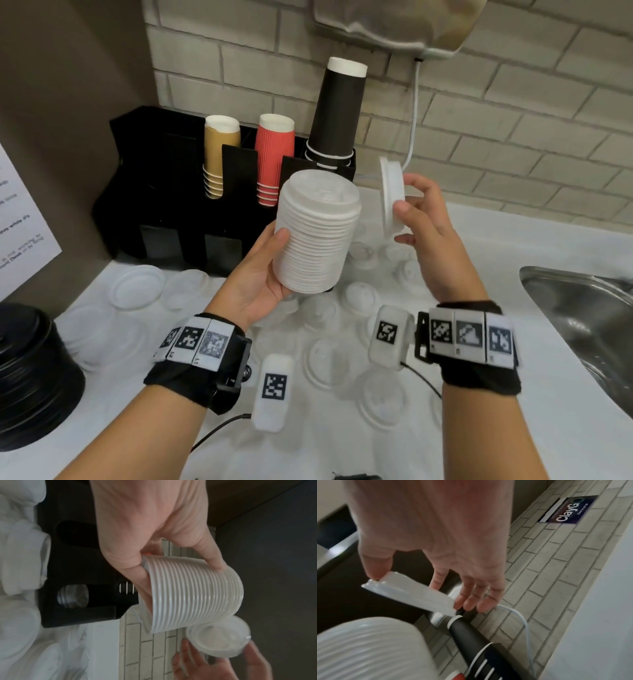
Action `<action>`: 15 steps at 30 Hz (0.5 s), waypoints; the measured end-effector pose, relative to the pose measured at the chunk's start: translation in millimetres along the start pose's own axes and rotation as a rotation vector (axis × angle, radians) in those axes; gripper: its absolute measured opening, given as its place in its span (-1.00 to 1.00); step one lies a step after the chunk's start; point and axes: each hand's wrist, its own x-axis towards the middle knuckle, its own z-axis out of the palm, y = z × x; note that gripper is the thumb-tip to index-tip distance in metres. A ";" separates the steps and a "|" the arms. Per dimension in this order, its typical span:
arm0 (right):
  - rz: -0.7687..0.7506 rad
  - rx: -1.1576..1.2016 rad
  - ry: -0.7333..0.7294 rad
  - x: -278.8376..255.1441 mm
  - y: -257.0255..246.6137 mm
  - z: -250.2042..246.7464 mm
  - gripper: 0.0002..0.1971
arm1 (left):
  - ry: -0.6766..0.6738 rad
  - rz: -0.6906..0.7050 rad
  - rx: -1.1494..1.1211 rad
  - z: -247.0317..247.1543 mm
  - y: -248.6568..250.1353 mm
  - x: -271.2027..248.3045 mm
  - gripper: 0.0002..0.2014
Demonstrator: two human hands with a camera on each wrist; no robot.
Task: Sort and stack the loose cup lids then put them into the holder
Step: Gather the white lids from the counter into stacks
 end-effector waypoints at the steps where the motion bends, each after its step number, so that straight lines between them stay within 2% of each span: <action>1: -0.032 0.031 0.034 -6.1 -3.7 5.7 -0.65 | 0.004 -0.011 -0.004 0.2 -1.3 -0.7 -0.02; 3: -0.081 0.071 0.110 -14.6 -7.5 16.9 -0.62 | 0.004 -0.025 0.012 0.4 -3.4 -1.4 -0.08; 6: -0.102 0.051 0.163 -20.0 -10.7 31.2 -0.56 | -0.008 -0.027 0.053 1.2 -5.5 -3.8 -0.31; 10: -0.074 0.013 0.146 -21.0 -11.4 38.8 -0.56 | -0.052 -0.039 0.091 2.4 -7.5 -7.1 -0.12; 15: -0.064 0.002 0.130 -21.5 -12.9 39.2 -0.65 | -0.022 -0.035 0.164 2.2 -7.5 -9.8 -0.27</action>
